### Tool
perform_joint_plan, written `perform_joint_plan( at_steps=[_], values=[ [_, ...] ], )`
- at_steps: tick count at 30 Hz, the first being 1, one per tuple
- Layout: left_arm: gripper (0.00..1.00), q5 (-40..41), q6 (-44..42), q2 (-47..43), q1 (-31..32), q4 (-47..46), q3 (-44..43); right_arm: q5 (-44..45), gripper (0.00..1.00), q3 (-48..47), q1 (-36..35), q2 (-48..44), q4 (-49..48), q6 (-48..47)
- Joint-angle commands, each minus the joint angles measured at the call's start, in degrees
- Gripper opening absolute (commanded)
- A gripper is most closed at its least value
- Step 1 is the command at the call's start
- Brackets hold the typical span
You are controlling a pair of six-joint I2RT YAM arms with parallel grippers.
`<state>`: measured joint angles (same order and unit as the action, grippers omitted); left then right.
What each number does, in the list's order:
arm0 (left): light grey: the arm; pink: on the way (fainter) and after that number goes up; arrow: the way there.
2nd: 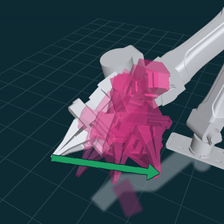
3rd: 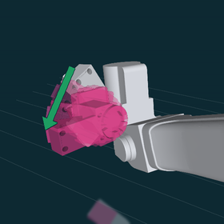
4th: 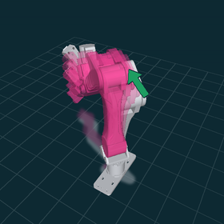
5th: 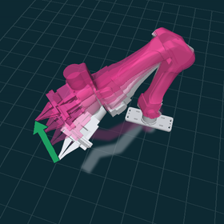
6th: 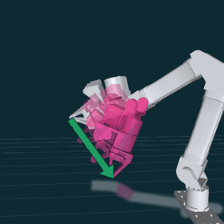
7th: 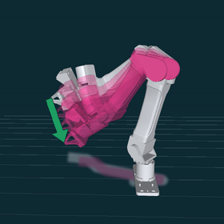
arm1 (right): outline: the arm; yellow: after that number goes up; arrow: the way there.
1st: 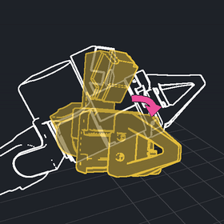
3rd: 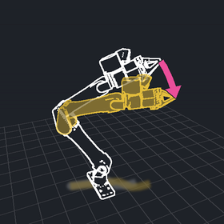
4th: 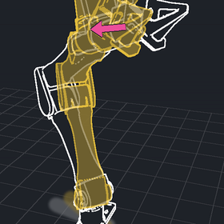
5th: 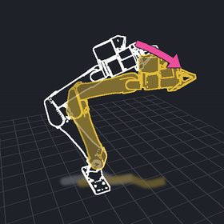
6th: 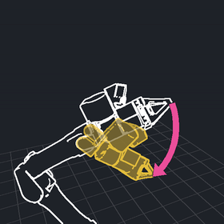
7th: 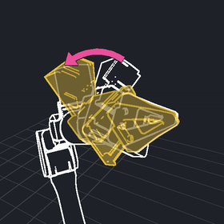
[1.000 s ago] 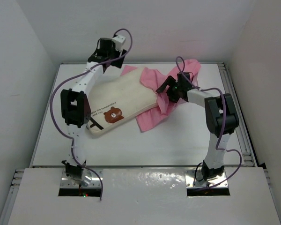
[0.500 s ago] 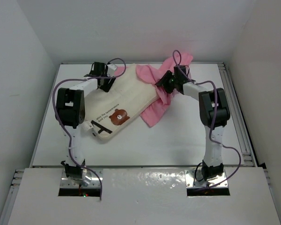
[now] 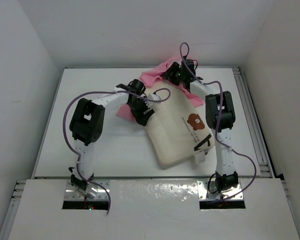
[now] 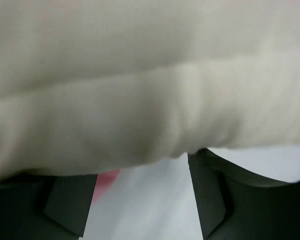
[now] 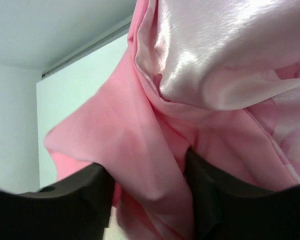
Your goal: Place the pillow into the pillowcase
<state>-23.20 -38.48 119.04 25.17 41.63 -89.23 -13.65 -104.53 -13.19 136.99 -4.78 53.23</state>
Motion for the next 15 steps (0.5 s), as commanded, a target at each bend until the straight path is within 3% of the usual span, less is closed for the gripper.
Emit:
perform_joint_plan(
  at_steps=[1,7,11,13,14,15],
  values=[
    [0.68,-12.21,-1.16,-0.57,1.64,2.03,-8.91,-8.67,0.56,2.22,-5.36,-3.12,-0.50,-1.10],
    [0.76,-13.19,-4.67,-1.01,0.85,15.30,-24.13,-9.91,0.83,4.16,-3.25,-7.96,1.79,-8.31],
    [0.78,-10.48,-2.58,-1.88,-2.31,14.72,-29.95,-9.73,0.89,5.56,0.00,-12.61,2.22,-9.55],
    [0.74,-4.70,2.58,-1.97,-5.12,8.32,-27.25,-8.42,0.95,6.35,1.41,-15.33,3.36,-11.30],
    [0.69,-1.88,4.45,-1.89,-6.09,5.86,-27.22,-7.54,0.96,6.53,1.94,-15.35,4.07,-12.53],
    [0.58,1.02,5.68,-1.54,-6.97,3.40,-24.61,-6.75,0.96,6.71,2.03,-17.00,4.51,-15.32]
  ],
)
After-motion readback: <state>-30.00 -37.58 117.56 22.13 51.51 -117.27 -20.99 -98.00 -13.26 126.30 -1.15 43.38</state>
